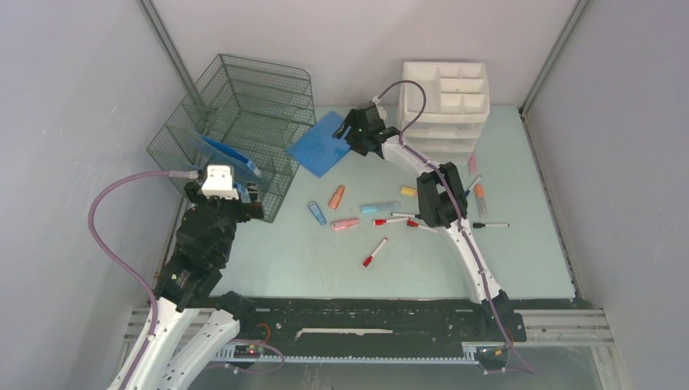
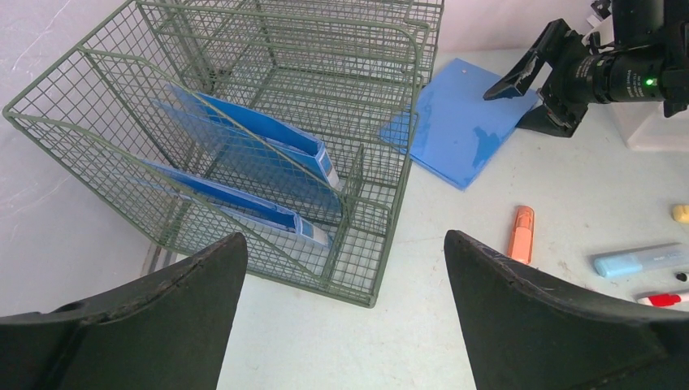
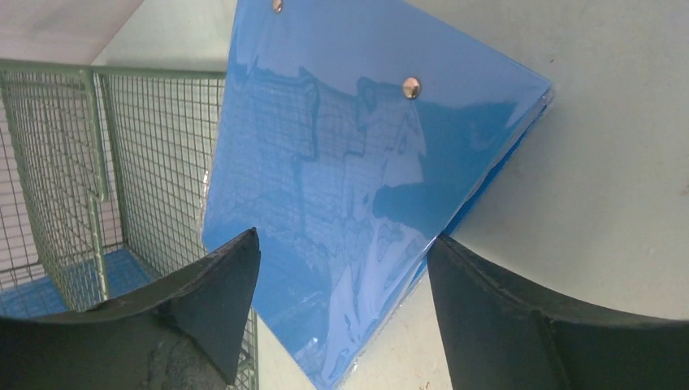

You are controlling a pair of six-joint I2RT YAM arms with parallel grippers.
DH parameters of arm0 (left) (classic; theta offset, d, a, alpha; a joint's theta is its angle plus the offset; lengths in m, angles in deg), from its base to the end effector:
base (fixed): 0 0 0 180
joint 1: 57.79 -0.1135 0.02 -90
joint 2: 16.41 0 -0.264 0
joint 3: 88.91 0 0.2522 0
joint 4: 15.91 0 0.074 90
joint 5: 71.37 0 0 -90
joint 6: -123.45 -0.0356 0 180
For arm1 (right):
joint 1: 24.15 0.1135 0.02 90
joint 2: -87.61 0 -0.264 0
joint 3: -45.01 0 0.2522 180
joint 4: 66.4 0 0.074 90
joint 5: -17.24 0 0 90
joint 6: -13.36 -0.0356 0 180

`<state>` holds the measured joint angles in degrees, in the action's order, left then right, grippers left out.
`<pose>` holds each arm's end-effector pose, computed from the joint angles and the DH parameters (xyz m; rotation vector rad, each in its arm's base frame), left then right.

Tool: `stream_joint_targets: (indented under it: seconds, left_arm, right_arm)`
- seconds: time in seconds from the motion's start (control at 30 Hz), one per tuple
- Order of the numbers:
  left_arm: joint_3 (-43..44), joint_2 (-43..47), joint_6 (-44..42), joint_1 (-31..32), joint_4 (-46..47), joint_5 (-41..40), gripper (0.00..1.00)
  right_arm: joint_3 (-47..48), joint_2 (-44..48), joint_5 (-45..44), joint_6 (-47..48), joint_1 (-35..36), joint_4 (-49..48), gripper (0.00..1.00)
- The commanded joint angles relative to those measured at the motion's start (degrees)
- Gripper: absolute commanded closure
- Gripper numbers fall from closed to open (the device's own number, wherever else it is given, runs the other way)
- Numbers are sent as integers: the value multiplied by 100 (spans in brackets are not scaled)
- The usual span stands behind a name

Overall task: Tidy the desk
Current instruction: Pick up the folder from the center of the board.

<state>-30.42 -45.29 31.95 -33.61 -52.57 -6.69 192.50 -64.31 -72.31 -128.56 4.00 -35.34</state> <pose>0.1098 -0.0326 0.3526 0.0473 1.6819 0.0766 0.5233 0.2803 0.1547 0.4700 2.2560 0.7706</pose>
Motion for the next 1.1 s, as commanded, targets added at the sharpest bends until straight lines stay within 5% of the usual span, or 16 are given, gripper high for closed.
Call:
stream_joint_targets:
  seconds: [0.0,0.27,0.67,1.07]
  left_arm:
    - [0,-30,-35,-71,142,105,0]
    - [-8,-12,-32,-81,140,115,0]
    - [-8,-104,-23,-89,144,83,0]
    - [-43,-110,-17,-94,187,91,0]
  right_arm:
    - [236,-36,608,-100,-98,-277,21]
    - [268,5,1017,-292,-89,-494,28]
    - [312,-59,1667,-942,-148,-842,60]
    - [426,-181,1174,-848,-196,-765,85]
